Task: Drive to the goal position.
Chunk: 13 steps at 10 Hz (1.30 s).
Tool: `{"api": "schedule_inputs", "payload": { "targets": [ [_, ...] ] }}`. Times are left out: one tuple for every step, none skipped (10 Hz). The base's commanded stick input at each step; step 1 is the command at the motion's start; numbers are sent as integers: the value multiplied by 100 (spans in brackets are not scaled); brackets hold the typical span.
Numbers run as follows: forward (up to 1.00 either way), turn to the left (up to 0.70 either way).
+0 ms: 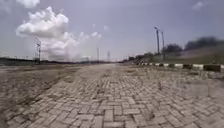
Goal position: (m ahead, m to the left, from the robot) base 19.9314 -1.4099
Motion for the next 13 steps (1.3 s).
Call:
{"api": "schedule_inputs", "payload": {
  "targets": [
    [85, 0],
    [85, 0],
    [85, 0],
    [85, 0],
    [85, 0],
    [85, 0],
    [85, 0],
    [85, 0],
    [85, 0],
    [85, 0],
    [85, 0],
    [85, 0],
    [85, 0]
  ]
}}
